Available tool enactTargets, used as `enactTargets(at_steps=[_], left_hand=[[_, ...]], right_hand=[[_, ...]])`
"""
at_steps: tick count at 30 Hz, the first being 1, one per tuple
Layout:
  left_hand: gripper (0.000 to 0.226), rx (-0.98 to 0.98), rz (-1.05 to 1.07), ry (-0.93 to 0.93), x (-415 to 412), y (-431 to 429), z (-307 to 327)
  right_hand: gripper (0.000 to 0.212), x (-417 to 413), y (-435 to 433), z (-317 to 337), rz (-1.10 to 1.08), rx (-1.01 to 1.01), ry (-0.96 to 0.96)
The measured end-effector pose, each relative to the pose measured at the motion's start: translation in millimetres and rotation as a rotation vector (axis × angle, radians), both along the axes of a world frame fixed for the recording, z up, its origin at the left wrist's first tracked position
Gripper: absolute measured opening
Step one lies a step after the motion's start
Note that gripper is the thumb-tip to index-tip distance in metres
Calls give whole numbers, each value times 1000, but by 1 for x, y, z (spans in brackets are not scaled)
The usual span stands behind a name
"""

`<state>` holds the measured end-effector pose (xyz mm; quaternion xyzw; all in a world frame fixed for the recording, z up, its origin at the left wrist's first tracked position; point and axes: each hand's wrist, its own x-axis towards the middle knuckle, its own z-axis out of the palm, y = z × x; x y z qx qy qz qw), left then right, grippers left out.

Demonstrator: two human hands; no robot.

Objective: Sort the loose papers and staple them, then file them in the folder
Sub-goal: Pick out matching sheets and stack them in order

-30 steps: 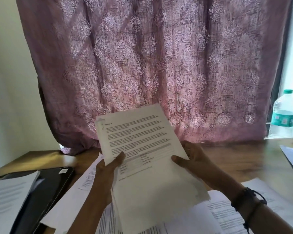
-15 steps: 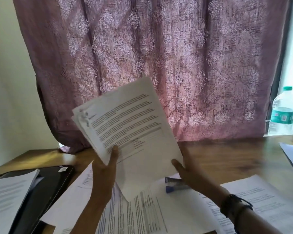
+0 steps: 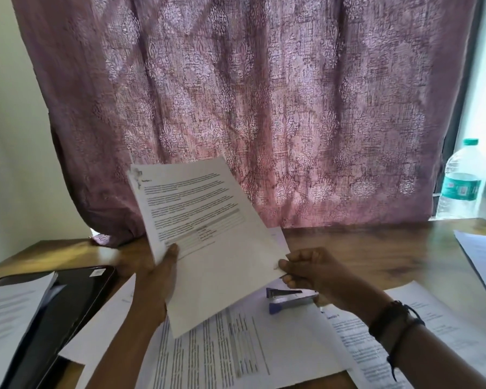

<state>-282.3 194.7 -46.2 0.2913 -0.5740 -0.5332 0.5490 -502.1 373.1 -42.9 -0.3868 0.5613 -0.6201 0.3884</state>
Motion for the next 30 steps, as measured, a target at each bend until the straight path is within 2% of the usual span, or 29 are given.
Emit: enactTargets(at_steps=[6,8,11,13,17,22,24,25,28,30], left_hand=[[16,4,-2,-58,2,2,-3],[19,-14,-16,-67,4,2,-4],[10,-53,-39,-57,4,4,-4],[16,-79,-48,-53,3,6,-5],[13,-76,-64,-84,-2,10,-7],[12,18,-35,-84,10,8,-1],[12,63,-112,-130,14,11,4],[11,98,-199,-186,13,16,5],[20,126,-481,-385,8,28,7],[40,103,-609,-476,7,29,6]], right_hand=[[7,-4,0,1,-41,2,-62],[8,-5,3,1,-3,20,-53],[18,-10,7,3,37,45,-17],[22,-15,10,4,20,66,18],[19,-24,13,2,-17,87,57],[13,-53,32,-1,-253,-39,-99],[41,-56,35,-1,-260,-90,-130],[47,-51,32,0,-231,-95,-126],[36,-26,17,4,-61,-92,-80],[31,-19,12,4,-111,-88,-54]])
